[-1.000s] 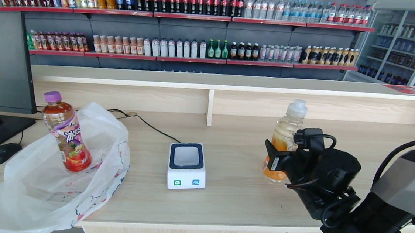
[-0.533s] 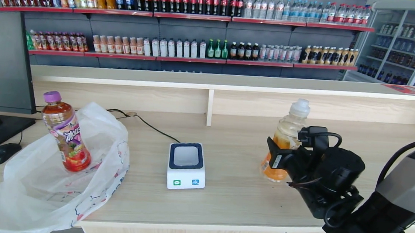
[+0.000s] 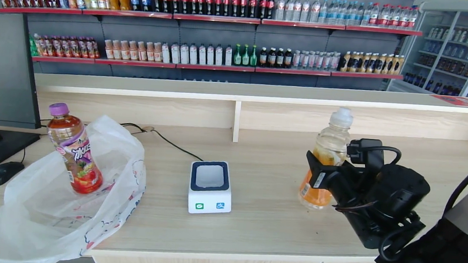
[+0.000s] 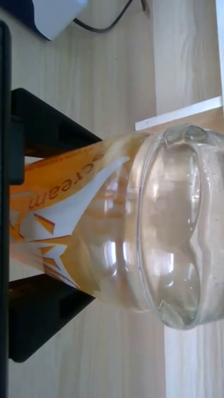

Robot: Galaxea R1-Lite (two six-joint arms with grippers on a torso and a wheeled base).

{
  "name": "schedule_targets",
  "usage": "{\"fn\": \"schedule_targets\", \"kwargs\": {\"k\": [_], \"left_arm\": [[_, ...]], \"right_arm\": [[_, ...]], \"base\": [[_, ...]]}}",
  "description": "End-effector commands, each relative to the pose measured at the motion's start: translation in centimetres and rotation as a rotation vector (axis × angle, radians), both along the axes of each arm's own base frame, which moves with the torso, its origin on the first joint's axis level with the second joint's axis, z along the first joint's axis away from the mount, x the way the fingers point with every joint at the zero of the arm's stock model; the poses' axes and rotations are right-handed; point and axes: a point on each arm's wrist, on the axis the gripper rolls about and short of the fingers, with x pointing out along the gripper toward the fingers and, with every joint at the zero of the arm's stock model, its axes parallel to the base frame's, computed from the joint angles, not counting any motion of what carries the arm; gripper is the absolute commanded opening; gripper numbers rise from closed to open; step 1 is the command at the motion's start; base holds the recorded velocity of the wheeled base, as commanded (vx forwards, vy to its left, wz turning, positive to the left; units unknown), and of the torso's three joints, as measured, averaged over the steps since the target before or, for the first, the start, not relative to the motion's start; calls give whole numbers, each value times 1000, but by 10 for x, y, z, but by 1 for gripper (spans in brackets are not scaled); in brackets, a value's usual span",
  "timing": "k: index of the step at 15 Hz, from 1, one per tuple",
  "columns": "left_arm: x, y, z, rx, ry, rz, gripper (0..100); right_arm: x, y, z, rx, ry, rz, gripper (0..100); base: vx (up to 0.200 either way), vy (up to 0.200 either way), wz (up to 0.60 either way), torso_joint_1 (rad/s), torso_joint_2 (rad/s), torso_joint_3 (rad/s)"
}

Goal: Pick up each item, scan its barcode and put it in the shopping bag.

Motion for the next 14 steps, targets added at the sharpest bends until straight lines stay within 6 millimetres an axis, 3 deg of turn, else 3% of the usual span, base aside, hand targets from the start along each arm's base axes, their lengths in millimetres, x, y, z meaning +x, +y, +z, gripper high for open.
{"fn": "schedule_targets", "kwargs": {"k": [1, 8, 10, 14], "left_arm": [[0, 0, 0, -1, 0, 0, 100], [0, 0, 0, -1, 0, 0, 100], [0, 0, 0, -1, 0, 0, 100], [0, 0, 0, -1, 0, 0, 100]], "right_arm": [[-6, -2, 9, 15, -22, 3, 0], [-24, 3, 23, 54, -48, 50, 0], [-43, 17, 24, 80, -35, 125, 0], [-68, 22, 37, 129, -56, 203, 0]], "base": [[0, 0, 0, 0, 0, 0], [0, 0, 0, 0, 0, 0], [0, 0, 0, 0, 0, 0], [0, 0, 0, 0, 0, 0]]}}
